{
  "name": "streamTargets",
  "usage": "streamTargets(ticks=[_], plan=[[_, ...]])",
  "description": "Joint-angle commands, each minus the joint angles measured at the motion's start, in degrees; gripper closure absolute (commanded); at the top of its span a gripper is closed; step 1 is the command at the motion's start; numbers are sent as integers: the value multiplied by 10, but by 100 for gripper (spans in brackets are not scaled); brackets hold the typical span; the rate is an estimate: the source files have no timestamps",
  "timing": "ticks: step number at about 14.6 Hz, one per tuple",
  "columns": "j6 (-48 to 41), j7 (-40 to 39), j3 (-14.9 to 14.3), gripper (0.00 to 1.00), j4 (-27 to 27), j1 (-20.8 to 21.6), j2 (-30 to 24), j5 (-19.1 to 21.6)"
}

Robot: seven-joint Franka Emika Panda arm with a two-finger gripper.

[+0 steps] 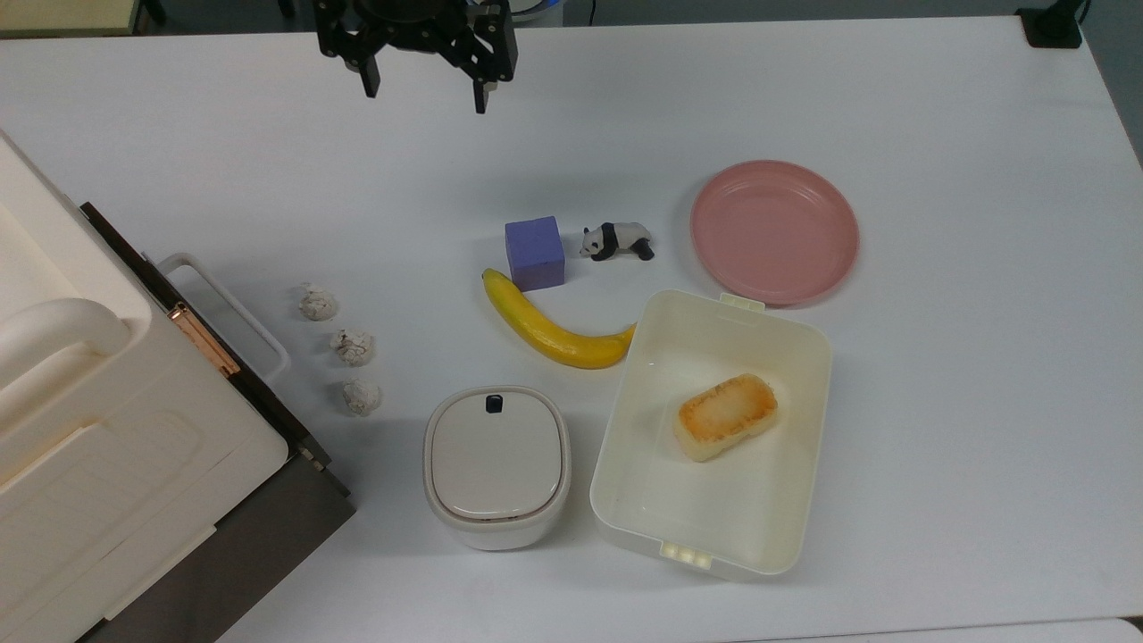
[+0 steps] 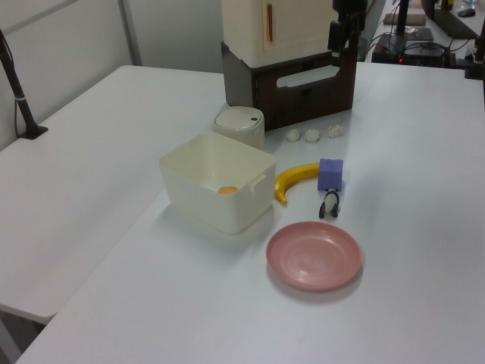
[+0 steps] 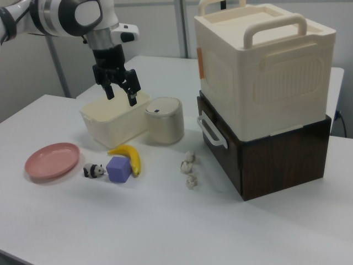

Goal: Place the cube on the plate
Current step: 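Move the open gripper down over the purple cube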

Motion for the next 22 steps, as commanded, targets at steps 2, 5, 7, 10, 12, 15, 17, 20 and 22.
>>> streamTargets(ticks=[2,5,7,10,12,15,17,20,22], plan=[[-10,-32,-4,0,-10,9,-12,-2],[-10,-31,-4,0,-10,10,-11,12],[-11,-31,-3,0,-12,18,-11,20],[-27,-57,-4,0,-12,25,-9,19],[-27,-60,-3,0,-16,27,-9,21],[-2,-63,-3,0,-70,53,-9,21],[51,-63,-3,0,-120,60,-9,22],[146,-56,-3,0,-211,98,-9,24],[201,-50,-3,0,-252,109,-8,24]])
